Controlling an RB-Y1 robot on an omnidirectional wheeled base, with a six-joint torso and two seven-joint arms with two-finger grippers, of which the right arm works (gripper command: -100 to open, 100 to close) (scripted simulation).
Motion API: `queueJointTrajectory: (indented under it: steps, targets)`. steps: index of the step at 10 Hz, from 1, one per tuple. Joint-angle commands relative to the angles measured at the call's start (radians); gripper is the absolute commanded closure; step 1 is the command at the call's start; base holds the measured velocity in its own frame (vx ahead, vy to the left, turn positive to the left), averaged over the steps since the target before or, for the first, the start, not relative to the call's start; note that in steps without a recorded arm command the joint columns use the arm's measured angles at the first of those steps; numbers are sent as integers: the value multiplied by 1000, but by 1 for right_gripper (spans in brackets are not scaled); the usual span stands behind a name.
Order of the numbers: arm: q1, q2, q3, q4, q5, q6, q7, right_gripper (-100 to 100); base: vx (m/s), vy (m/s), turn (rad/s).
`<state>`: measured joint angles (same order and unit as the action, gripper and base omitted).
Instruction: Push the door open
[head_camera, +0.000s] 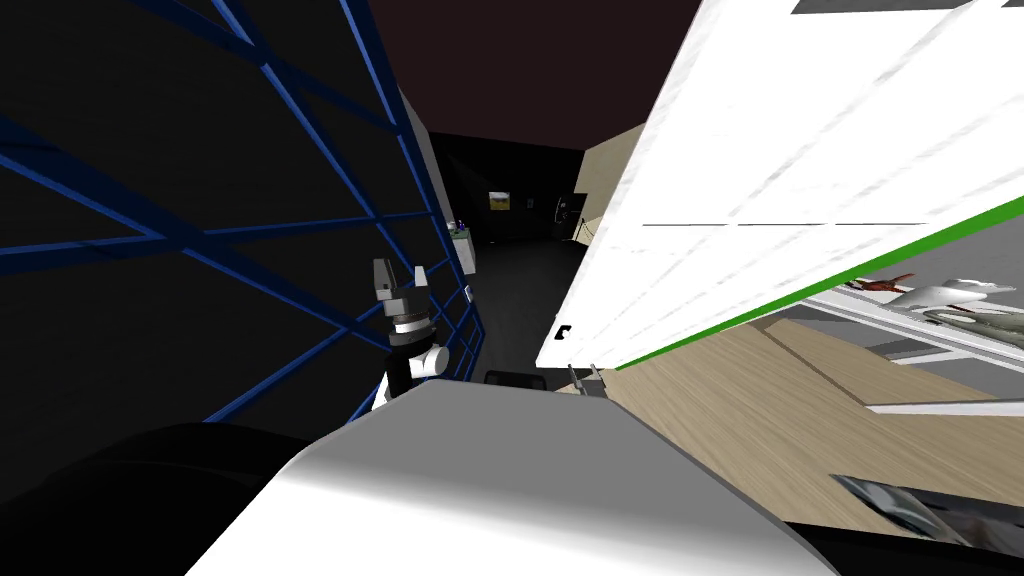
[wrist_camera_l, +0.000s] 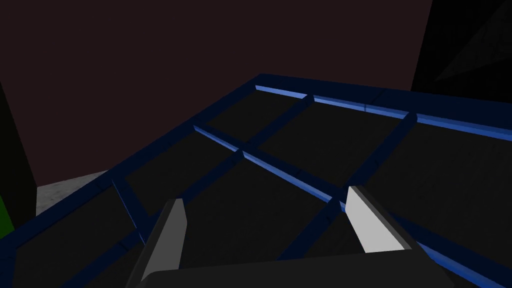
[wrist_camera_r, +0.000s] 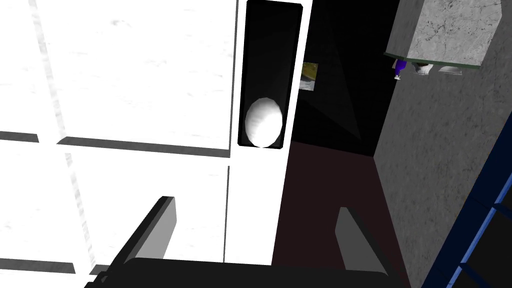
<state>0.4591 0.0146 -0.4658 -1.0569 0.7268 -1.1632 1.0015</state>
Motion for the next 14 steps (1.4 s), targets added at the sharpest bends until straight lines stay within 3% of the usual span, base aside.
queueJointTrajectory:
  steps: [1,4,7,8,9,14]
  targets:
    - [-11,-28,16,-7,6,18,5,-100,133,3,-68]
    - [-29,-31,42,-19,15,49,13,-100,225,-4,-70]
    - [-48,23,70,-32,26,83,21,-100,201,7,-67]
    - [-47,5,63,-24,22,73,18,-100,76,-4,-7]
    - [-47,5,63,-24,22,73,18,100,-8,4,9]
    - [-47,5,63,-24,22,73,18,100,-17,0,0]
